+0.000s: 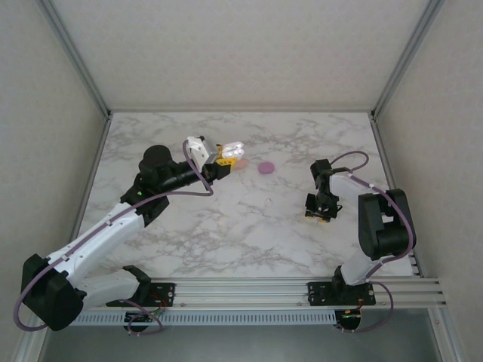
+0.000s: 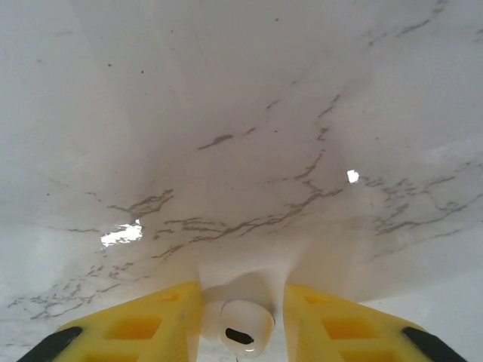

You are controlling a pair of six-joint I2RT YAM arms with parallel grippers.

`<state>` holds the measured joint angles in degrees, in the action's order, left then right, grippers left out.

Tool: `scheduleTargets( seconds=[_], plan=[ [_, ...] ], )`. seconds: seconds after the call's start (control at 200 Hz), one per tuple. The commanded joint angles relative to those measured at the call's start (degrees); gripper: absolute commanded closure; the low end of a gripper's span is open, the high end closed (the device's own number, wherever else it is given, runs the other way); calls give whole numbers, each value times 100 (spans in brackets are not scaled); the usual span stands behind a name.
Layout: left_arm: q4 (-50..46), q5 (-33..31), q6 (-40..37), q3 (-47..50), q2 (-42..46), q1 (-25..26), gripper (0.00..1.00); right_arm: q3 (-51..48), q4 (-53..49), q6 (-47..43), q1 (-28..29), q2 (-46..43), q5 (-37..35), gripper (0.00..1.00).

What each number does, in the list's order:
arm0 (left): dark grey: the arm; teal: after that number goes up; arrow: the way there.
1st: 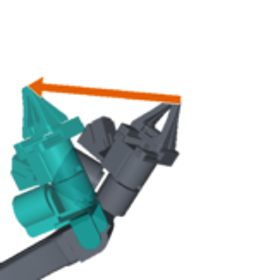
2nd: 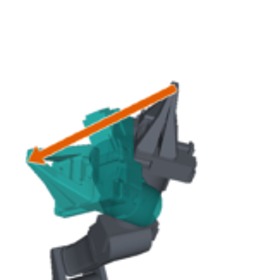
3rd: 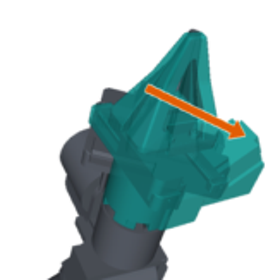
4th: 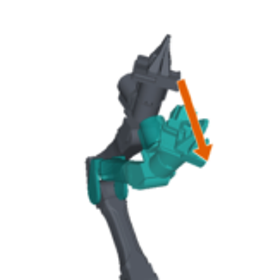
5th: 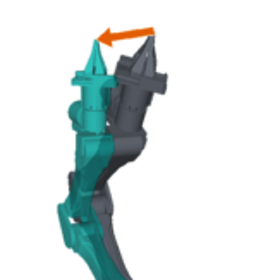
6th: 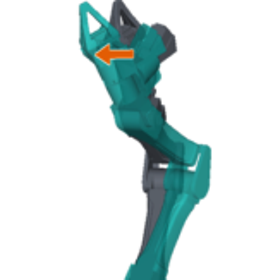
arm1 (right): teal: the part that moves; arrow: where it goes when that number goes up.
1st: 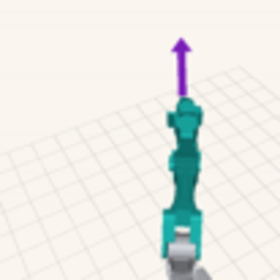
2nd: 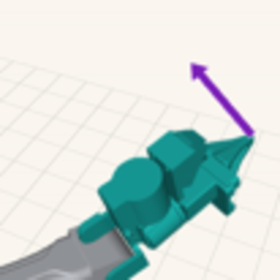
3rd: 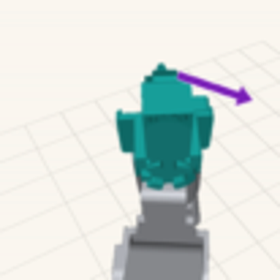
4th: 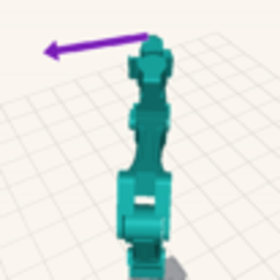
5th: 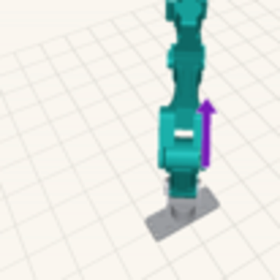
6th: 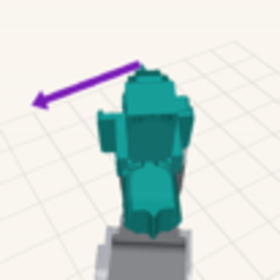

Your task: Insert the wireless bluetooth earbuds into the charging case

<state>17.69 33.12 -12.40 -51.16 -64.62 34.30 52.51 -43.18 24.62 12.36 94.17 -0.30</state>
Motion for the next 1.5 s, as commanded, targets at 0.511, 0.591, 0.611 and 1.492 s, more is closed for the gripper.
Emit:
scheduleTargets(
  seconds=[0.511, 0.591, 0.611, 1.492],
  plan=[
    [8, 150, 82, -254, -57, 51, 85, -85, -110, -237, -30, 126, 204, 70],
    [6, 150, 87, -255, -60, 50, 85, -89, -104, -238, -31, 130, 177, 70],
    [6, 148, 78, -255, -72, 50, 85, -83, -103, -239, -25, 128, 178, 70],
    [713, 317, 810, -359, -762, 107, 85, 2785, 758, -1237, 2099, -2807, -474, 71]
  ],
)
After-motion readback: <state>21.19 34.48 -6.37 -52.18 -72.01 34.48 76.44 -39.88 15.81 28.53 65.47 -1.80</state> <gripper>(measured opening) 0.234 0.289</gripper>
